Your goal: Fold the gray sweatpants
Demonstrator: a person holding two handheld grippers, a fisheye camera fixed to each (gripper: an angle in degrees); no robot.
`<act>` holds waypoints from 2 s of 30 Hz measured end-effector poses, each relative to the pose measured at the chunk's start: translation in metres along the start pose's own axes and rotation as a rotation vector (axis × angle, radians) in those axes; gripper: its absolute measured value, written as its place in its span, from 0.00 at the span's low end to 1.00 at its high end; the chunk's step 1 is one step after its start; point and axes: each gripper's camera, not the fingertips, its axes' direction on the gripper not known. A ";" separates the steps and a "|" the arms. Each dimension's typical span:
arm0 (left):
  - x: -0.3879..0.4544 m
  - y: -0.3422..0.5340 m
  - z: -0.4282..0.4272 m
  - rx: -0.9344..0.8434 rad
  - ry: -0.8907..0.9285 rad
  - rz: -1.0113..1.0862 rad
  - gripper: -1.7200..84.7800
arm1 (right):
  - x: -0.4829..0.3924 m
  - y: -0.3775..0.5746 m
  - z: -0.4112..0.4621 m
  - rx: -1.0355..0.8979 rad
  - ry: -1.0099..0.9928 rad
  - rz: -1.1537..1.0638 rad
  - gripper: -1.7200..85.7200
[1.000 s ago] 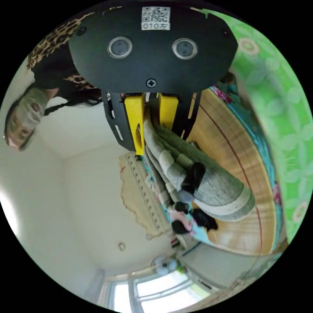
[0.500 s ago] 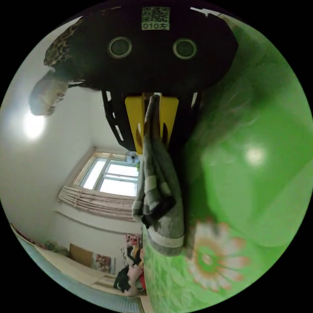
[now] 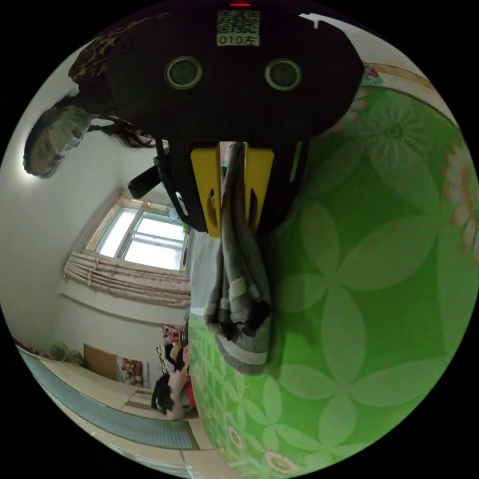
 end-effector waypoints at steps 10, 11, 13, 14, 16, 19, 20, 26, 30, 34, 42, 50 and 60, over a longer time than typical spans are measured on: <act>-0.012 0.119 -0.041 0.413 0.117 -0.208 0.05 | -0.002 -0.054 0.047 -0.181 0.249 -0.371 0.26; -0.017 0.129 -0.042 0.439 0.143 -0.223 0.05 | -0.001 -0.059 0.054 -0.201 0.259 -0.416 0.26; -0.033 0.168 -0.045 0.536 0.247 -0.243 0.03 | -0.002 -0.065 0.066 -0.221 0.341 -0.480 0.25; -0.035 0.177 -0.046 0.554 0.260 -0.243 0.03 | -0.002 -0.069 0.072 -0.228 0.393 -0.508 0.25; -0.038 0.214 -0.054 0.623 0.233 -0.230 0.02 | 0.003 -0.077 0.075 -0.218 0.422 -0.511 0.23; -0.036 0.256 -0.057 0.701 0.194 -0.211 0.02 | 0.016 -0.091 0.068 -0.224 0.383 -0.530 0.19; -0.035 0.264 -0.057 0.717 0.201 -0.199 0.02 | 0.022 -0.095 0.059 -0.223 0.336 -0.557 0.16; -0.025 0.305 -0.034 0.791 0.221 -0.131 0.02 | 0.073 -0.134 0.015 -0.255 0.095 -0.575 0.09; -0.011 0.306 -0.021 0.789 0.194 -0.033 0.02 | 0.136 -0.170 -0.063 -0.146 -0.086 -0.554 0.09; 0.021 0.297 -0.003 0.780 0.110 0.124 0.02 | 0.196 -0.168 -0.105 -0.154 -0.273 -0.534 0.09; 0.030 0.377 0.058 0.993 0.175 0.198 0.02 | 0.180 -0.120 -0.050 -0.224 -0.429 -0.571 0.09; 0.023 0.458 0.082 0.976 0.103 0.144 0.02 | 0.200 -0.069 -0.098 0.002 -0.105 -0.520 0.16; 0.011 0.470 0.100 0.962 0.209 0.160 0.02 | 0.122 -0.043 -0.046 -0.004 0.444 -0.702 0.15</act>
